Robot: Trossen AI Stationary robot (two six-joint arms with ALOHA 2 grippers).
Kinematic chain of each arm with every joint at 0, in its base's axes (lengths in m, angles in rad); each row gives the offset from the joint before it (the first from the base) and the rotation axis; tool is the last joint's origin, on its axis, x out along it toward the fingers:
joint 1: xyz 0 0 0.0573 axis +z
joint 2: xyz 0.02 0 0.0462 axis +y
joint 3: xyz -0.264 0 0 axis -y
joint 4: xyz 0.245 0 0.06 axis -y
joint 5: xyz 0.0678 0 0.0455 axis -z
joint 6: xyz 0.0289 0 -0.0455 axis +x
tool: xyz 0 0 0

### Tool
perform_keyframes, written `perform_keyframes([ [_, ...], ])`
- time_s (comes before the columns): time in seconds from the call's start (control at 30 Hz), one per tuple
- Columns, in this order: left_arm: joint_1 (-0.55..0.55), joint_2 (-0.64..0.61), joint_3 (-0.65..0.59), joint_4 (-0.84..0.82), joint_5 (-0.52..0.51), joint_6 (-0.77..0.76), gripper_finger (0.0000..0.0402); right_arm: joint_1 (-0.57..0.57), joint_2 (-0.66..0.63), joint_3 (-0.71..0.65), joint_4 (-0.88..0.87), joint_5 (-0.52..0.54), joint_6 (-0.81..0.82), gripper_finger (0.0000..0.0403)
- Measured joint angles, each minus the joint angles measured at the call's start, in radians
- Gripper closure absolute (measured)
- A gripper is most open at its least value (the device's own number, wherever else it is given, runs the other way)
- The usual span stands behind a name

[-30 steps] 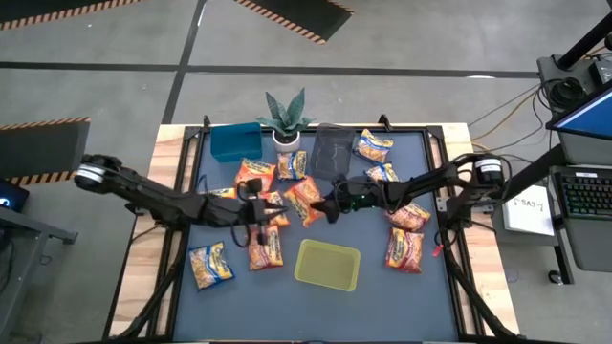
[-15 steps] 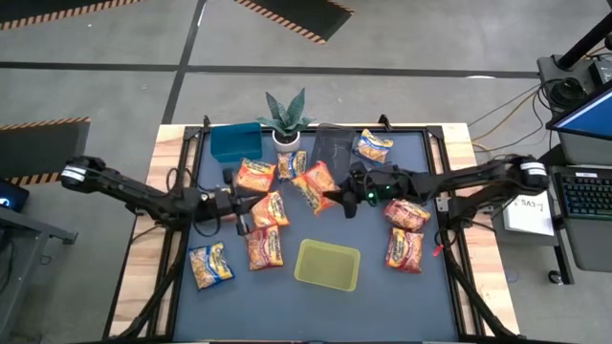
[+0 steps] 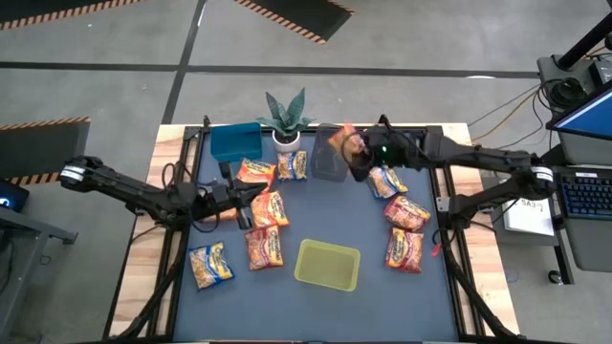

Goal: Sort Maruchan noodles
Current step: Put the orange bag into the black bin

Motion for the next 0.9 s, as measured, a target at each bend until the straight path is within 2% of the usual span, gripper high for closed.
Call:
perform_keyframes([
  [0.23, 0.000, -0.002, 0.068, -0.122, -0.005, -0.025, 0.0402, -0.091, 0.142, 0.102, 0.004, 0.002, -0.473, 0.0294],
  [0.33, -0.006, -0.003, 0.087, -0.174, -0.005, -0.026, 0.0402, -0.119, 0.214, 0.124, 0.010, 0.002, -0.620, 0.0294],
  [0.6, -0.013, -0.003, 0.096, -0.218, -0.006, -0.027, 0.0402, -0.193, 0.394, 0.200, 0.049, 0.003, -0.777, 0.0294],
  [0.9, -0.013, -0.002, 0.088, -0.238, -0.006, -0.058, 0.0402, -0.238, 0.500, 0.274, 0.050, -0.031, -0.829, 0.0294],
])
